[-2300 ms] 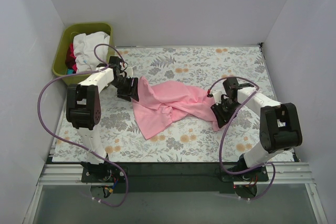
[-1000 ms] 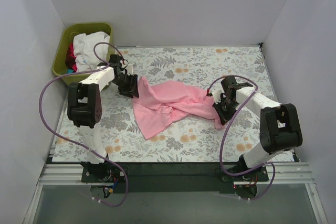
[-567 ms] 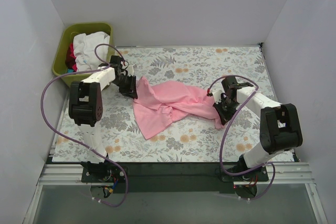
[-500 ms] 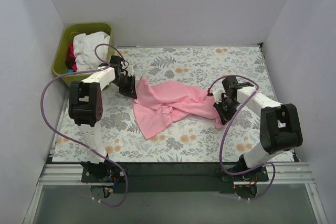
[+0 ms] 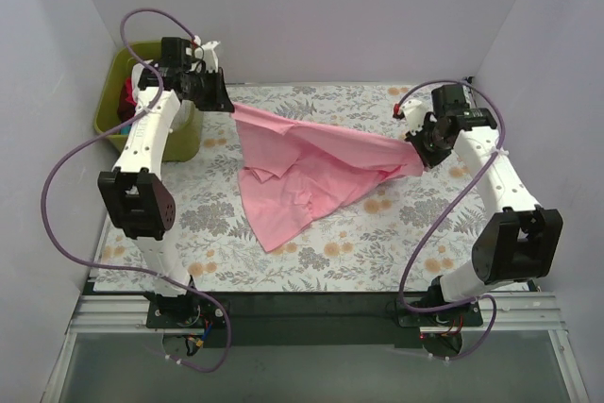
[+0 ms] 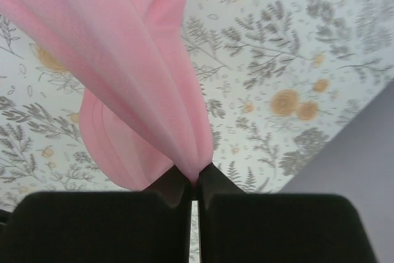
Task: Fold and stack the t-shirts
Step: Flatten the tshirt out
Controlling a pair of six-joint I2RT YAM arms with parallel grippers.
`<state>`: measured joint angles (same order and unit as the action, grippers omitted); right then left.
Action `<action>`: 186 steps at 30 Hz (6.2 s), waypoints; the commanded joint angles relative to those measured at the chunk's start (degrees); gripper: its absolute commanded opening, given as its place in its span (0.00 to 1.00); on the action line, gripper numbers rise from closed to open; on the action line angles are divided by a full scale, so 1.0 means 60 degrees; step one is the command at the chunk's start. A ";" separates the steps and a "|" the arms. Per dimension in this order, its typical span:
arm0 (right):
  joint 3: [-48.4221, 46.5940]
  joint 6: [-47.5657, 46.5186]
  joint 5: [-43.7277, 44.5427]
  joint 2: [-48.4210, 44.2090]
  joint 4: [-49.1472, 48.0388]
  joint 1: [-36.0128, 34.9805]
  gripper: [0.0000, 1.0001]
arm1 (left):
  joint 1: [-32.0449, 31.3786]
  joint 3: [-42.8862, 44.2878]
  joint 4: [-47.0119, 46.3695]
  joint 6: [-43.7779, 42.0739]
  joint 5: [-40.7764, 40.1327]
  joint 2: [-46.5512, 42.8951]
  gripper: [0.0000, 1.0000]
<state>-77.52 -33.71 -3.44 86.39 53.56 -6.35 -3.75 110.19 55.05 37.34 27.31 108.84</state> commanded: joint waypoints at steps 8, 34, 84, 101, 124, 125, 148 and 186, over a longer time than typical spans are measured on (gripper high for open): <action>-0.1888 -0.2318 0.1408 -0.1871 0.1577 0.0545 0.01 | 0.0434 0.0107 0.0773 0.0280 -0.0097 -0.3619 0.00; -0.9451 -0.1353 0.3826 0.3096 -0.6402 0.1351 0.01 | 0.0522 0.5351 -0.7925 0.2901 -0.0976 0.0714 0.00; 0.0999 -0.3114 -0.2371 0.0639 0.1463 0.0560 0.57 | 0.0978 -0.7058 0.0951 -0.4455 0.1513 -0.4695 0.63; -0.0539 -0.1442 -0.0188 0.4643 -0.1485 0.0575 0.40 | -0.0210 -0.5550 -0.2129 -0.1684 -0.0931 0.0637 0.37; -0.1599 -0.2863 -0.1727 0.3033 0.1430 0.0809 0.62 | -0.0590 -0.4065 0.0597 -0.3103 0.1045 -0.0985 0.71; -0.1438 -0.2819 -0.1683 0.3106 0.1415 0.0824 0.61 | -0.0693 -0.4257 0.0524 -0.3162 0.0986 -0.1059 0.71; -0.3106 -0.0797 -0.1858 0.5728 0.1064 0.0809 0.48 | -0.1455 -0.5124 -0.0561 -0.2767 0.0429 -0.0825 0.71; -0.2901 -0.0284 -0.1447 0.5655 0.0551 0.0912 0.39 | -0.1895 -0.5196 -0.0737 -0.2767 0.0341 -0.0649 0.67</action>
<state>-94.24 -36.23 -11.79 119.31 57.78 -1.13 -14.81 79.22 52.03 20.99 29.71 105.75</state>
